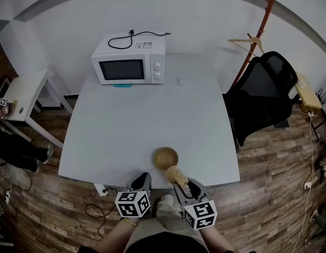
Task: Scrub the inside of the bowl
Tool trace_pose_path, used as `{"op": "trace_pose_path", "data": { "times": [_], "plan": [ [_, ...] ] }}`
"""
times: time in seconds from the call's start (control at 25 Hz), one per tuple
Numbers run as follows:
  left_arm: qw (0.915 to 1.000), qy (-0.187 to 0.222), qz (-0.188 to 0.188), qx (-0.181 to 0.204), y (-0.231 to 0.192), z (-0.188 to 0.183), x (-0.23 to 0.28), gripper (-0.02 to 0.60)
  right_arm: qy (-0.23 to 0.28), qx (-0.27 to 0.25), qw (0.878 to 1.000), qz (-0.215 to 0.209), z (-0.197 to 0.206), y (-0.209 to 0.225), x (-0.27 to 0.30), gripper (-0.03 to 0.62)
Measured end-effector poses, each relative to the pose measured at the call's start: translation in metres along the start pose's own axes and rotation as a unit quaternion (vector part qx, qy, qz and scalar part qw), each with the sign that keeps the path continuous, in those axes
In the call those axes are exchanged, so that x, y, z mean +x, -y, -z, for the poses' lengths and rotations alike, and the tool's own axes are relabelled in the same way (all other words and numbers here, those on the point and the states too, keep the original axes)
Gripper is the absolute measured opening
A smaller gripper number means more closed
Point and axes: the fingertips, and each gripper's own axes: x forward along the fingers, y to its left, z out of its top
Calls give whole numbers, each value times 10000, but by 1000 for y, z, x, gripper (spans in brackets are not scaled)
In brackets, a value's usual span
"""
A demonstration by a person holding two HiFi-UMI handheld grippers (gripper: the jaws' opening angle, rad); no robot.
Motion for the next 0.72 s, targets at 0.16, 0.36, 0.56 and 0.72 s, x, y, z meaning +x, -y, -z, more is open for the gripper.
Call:
{"op": "trace_pose_path", "data": {
  "times": [0.16, 0.36, 0.56, 0.72],
  "plan": [
    [10000, 59, 3, 14, 6, 8, -23, 26, 72, 25, 10000, 17, 4, -12, -18, 167],
    [9999, 132, 79, -20, 14, 16, -51, 18, 178, -2, 9998, -7, 6, -28, -37, 167],
    [9998, 132, 175, 23, 21, 29, -76, 18, 255, -6, 9997, -55, 12, -45, -55, 167],
    [9995, 77, 298, 70, 24, 40, -91, 18, 279, -146, 9994, -120, 15, -60, -64, 166]
  ]
}}
